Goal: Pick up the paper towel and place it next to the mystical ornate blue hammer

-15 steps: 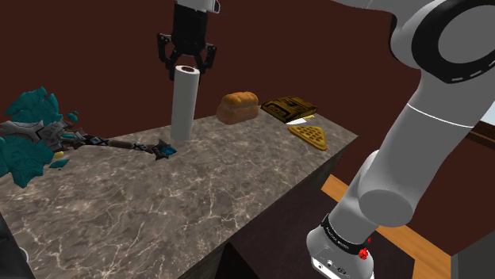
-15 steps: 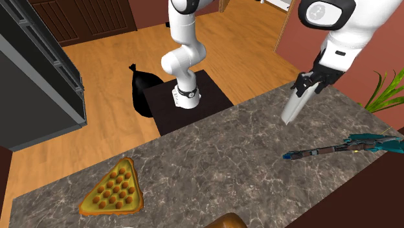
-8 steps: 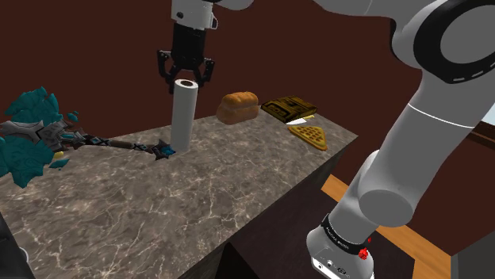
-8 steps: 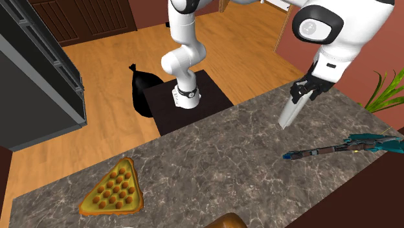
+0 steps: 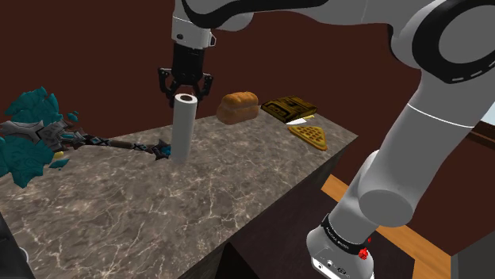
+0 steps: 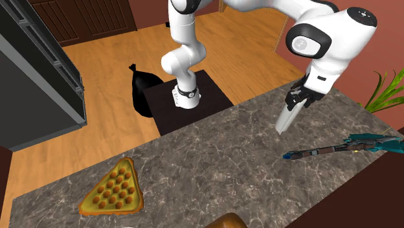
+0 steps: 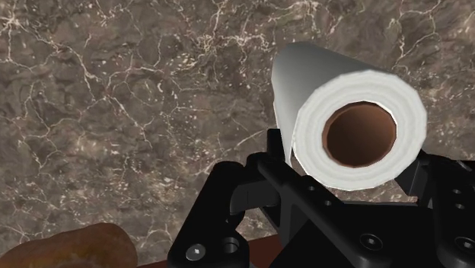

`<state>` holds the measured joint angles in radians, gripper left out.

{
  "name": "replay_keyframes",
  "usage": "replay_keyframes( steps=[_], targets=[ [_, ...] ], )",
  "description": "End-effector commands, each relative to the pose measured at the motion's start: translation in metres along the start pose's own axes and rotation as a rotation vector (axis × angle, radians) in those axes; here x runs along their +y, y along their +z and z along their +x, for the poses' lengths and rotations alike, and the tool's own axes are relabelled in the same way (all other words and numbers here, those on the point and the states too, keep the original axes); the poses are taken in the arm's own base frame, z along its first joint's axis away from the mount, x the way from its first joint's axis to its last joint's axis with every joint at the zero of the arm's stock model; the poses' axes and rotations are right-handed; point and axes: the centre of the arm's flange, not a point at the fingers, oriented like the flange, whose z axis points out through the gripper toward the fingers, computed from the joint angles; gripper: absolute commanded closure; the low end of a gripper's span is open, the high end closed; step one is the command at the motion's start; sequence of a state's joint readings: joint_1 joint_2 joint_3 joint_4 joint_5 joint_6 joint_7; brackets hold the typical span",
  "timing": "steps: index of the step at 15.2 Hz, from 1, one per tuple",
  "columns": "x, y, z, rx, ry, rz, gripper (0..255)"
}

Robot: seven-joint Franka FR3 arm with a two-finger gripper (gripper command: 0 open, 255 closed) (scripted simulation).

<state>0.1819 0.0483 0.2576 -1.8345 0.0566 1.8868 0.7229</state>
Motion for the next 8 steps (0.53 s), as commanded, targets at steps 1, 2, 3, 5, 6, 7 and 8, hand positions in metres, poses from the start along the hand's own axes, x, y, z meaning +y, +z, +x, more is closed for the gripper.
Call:
replay_keyframes(
  steps=[1, 2, 3, 5, 6, 7, 8],
  targets=[
    [0.0, 0.01, 0.001, 0.0, 0.0, 0.0, 255],
    [0.0, 0.016, 0.001, 0.0, 0.0, 0.0, 255],
    [0.0, 0.021, 0.001, 0.0, 0.0, 0.0, 255],
    [0.001, 0.032, 0.001, 0.0, 0.0, 0.0, 255],
    [0.001, 0.037, 0.002, 0.0, 0.0, 0.0, 255],
    [0.002, 0.042, 0.002, 0.0, 0.0, 0.0, 255],
    [0.002, 0.047, 0.002, 0.0, 0.0, 0.0, 255]
  ],
)
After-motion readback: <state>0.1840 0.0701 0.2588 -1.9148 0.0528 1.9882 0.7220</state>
